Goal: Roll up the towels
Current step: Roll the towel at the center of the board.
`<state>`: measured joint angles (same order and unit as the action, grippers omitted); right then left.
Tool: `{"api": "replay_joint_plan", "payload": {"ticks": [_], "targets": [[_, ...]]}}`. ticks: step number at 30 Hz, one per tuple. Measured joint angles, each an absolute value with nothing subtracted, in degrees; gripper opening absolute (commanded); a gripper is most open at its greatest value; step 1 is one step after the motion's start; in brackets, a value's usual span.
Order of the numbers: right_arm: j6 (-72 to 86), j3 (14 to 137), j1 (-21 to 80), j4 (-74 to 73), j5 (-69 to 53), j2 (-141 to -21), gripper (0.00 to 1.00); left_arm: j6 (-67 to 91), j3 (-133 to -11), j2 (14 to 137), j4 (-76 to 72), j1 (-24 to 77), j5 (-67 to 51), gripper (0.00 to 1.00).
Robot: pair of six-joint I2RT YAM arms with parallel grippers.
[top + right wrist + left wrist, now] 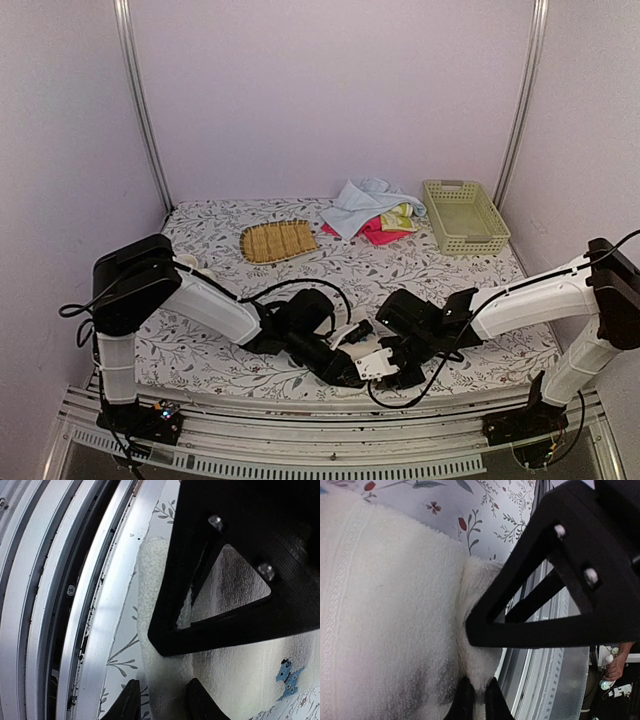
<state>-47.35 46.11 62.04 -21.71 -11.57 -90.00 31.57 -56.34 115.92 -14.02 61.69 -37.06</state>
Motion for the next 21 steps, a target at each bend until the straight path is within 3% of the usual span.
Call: {"api": "replay_joint_plan", "payload": {"ticks": [4, 7, 15, 21], "targets": [[-47.8, 46.2, 62.3, -19.2, -9.7, -92.4, 0.15, 31.6, -56.4, 116.2, -14.2, 61.3, -37.9, 0.01], [-48.2, 46.6, 62.3, -19.0, -9.6, -92.7, 0.07, 31.2, -56.2, 116.0, -14.2, 61.2, -37.7, 0.15], [-48.0, 49.8, 61.8, -24.2, -16.1, -94.7, 0.04, 29.4, -43.2, 101.5, -14.4, 61.7, -25.1, 0.37], [-47.8, 58.4, 57.2, -36.0, -27.8, -102.1, 0.04, 27.4, -31.7, 86.5, -15.3, 67.8, -7.9, 0.37]]}}
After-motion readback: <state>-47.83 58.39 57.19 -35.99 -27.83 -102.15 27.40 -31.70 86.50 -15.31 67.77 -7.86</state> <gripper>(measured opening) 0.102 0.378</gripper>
